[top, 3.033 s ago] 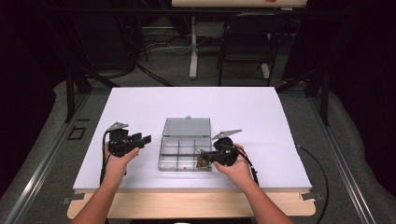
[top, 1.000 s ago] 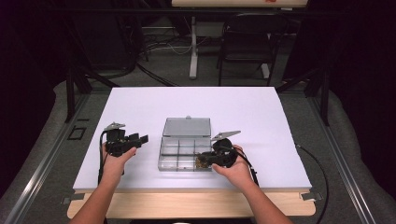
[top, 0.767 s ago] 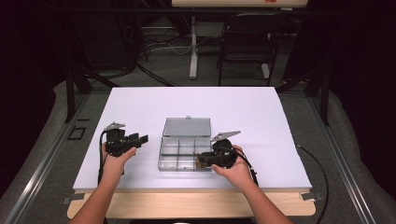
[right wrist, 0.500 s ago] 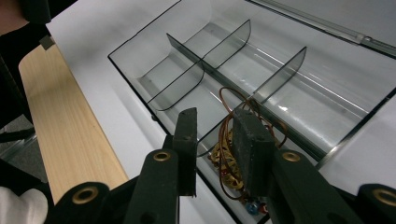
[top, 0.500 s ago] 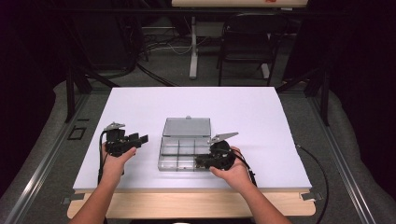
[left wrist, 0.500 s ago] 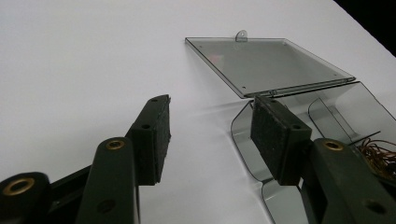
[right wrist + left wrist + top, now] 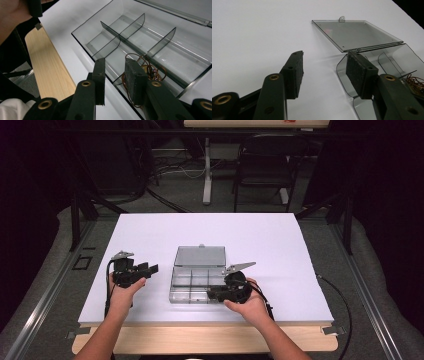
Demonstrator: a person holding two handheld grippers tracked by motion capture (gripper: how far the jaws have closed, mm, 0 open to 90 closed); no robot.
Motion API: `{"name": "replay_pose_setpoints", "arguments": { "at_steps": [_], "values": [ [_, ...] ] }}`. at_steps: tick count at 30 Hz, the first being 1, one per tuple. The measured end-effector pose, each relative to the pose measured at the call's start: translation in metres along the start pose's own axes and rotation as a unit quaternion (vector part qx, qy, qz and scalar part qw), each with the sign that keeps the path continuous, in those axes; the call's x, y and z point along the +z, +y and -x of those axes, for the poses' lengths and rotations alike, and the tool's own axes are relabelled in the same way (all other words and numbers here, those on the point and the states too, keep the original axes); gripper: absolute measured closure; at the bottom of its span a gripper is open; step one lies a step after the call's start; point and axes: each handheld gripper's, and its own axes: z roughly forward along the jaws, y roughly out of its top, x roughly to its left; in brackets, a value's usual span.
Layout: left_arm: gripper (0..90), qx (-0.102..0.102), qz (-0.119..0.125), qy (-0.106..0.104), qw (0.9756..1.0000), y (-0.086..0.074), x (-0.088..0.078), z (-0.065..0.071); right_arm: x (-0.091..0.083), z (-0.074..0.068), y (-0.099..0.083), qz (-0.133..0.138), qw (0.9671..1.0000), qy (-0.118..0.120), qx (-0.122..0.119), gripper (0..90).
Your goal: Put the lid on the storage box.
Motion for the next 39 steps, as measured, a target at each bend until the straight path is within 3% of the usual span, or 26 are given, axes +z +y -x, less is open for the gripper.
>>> {"name": "replay_pose_setpoints", "arguments": {
  "at_steps": [14,26,34,39],
  "values": [
    [48.3,0.002,-0.004,-0.004,1.0000,0.001,-0.001,-0.001,-0.012,0.003,0.004,0.034,0.9993,-0.010,0.012,69.1],
    [48.2,-0.001,0.004,-0.002,1.0000,0.002,-0.001,-0.001,-0.019,0.013,0.005,0.050,0.9979,-0.035,0.022,62.4],
    [50.5,0.003,0.003,-0.010,0.9999,0.005,0.000,-0.003,-0.024,0.029,0.007,0.054,0.9953,-0.076,0.025,50.9],
    [52.3,-0.003,0.004,-0.012,0.9999,0.008,0.003,-0.007,-0.027,0.043,0.010,0.062,0.9933,-0.082,0.051,49.2]
  ]
}}
